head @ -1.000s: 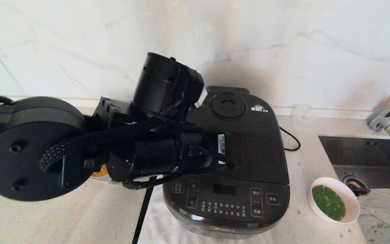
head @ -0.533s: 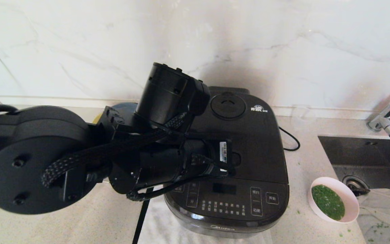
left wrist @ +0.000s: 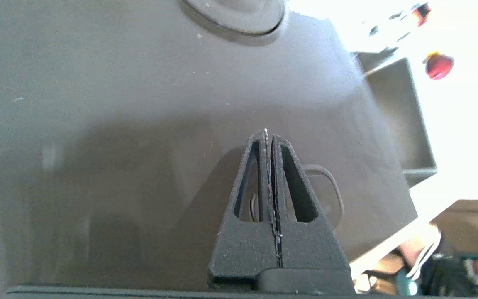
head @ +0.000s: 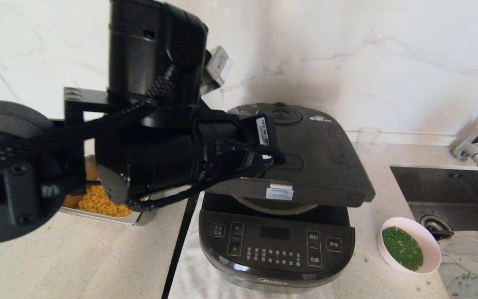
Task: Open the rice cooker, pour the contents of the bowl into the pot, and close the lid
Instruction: Open the rice cooker
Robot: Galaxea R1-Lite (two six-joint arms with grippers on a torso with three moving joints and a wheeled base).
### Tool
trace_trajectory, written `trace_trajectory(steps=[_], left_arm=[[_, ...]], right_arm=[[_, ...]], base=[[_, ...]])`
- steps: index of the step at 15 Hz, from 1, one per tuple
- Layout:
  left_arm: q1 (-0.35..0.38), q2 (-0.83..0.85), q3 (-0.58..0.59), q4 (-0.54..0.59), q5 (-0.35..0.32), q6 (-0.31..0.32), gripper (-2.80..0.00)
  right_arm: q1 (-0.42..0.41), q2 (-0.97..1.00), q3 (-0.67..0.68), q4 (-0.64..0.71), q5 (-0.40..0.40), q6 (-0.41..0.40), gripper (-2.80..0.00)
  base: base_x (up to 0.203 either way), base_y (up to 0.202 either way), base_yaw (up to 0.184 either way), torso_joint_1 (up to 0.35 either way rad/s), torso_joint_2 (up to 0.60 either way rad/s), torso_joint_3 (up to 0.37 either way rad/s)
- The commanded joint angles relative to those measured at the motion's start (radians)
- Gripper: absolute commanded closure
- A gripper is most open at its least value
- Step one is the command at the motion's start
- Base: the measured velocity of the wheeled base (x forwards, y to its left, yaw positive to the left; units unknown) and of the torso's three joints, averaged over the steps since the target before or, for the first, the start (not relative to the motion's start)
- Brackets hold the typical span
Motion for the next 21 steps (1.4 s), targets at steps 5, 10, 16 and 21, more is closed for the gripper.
trace_trajectory(steps=[5,10,16,21], left_arm=[[0.003,-0.221,-0.074,-0.002,-0.004,0.016,0.00],[0.003,-0.405,-0.037,0.155,-0.030,0.035,0.00],[-0.002,-0.482,0.272,0.227,-0.224,0.046,0.00],[-0.002,-0.299,0.260,0.126,-0.254,0.047,0.00]], right_arm=[[0.000,0.002,0.000,0.000,0.000,0.000,0.00],[0.000,0.002,0.000,0.000,0.000,0.000,0.00],[0.000,0.002,0.000,0.000,0.000,0.000,0.00],[0.000,0.001,0.000,0.000,0.000,0.000,0.00]], base=[[0.000,0.000,0.000,0.000,0.00,0.000],[0.000,0.000,0.000,0.000,0.00,0.000],[0.000,0.000,0.000,0.000,0.00,0.000],[0.000,0.000,0.000,0.000,0.00,0.000]])
